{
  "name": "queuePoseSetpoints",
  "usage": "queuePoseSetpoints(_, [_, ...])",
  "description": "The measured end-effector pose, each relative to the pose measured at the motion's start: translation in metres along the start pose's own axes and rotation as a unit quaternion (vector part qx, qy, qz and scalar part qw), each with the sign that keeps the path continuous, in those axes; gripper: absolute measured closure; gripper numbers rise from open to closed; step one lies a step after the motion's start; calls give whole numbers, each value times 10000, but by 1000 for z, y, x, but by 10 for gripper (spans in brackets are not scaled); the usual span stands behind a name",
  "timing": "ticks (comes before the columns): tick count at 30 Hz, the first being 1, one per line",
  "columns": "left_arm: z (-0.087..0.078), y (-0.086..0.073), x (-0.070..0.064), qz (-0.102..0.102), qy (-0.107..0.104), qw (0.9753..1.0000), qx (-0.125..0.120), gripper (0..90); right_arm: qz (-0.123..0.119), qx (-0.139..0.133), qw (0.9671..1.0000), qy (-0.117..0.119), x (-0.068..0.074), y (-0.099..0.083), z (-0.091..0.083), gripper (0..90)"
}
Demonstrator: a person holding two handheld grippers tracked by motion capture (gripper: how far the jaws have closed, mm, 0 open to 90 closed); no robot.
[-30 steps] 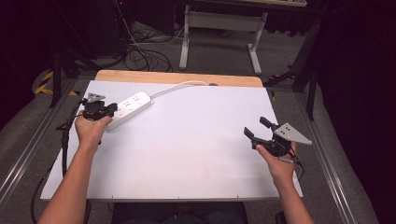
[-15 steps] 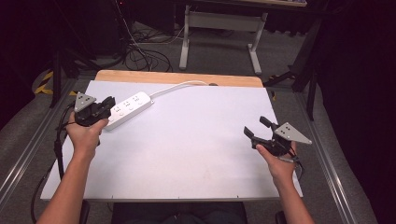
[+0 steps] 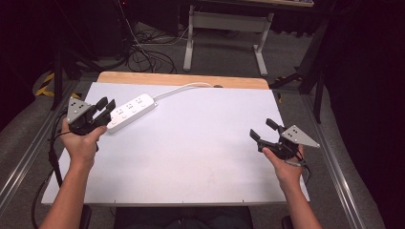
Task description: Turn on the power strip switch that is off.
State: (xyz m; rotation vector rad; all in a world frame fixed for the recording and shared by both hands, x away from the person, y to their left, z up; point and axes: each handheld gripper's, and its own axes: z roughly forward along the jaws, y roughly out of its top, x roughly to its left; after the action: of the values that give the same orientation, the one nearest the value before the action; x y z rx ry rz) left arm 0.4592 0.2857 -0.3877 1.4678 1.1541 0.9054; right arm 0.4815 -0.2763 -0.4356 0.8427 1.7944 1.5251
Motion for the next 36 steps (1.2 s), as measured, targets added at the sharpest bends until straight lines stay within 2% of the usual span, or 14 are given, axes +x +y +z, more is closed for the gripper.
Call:
queuePoseSetpoints(7, [-6,1,4,-210,164,9995,-153,480,-18,17,10000,-4,0,0,0,219])
queuePoseSetpoints(17, [-9,2,-4,-39,198,9994,-272,314,-17,23,10000,-20,-1,0,-1,219])
queuePoseSetpoints(20, [-10,1,-7,127,227,9989,-397,216,0,19,10000,-12,-1,0,-1,218])
queuePoseSetpoints(24, [-10,3,-13,116,285,9976,-617,141,-8,20,10000,-10,0,0,-1,219])
queuePoseSetpoints(27, [-12,2,-19,124,247,9978,-598,35,-3,31,10000,-13,0,0,-1,219])
queuePoseSetpoints(32, [-21,-9,-23,69,257,9980,-570,16,-7,30,10000,-29,-1,-1,-2,218])
queuePoseSetpoints(36, [-28,-16,-22,146,302,9976,-611,11,-8,4,10000,-34,0,-1,-2,217])
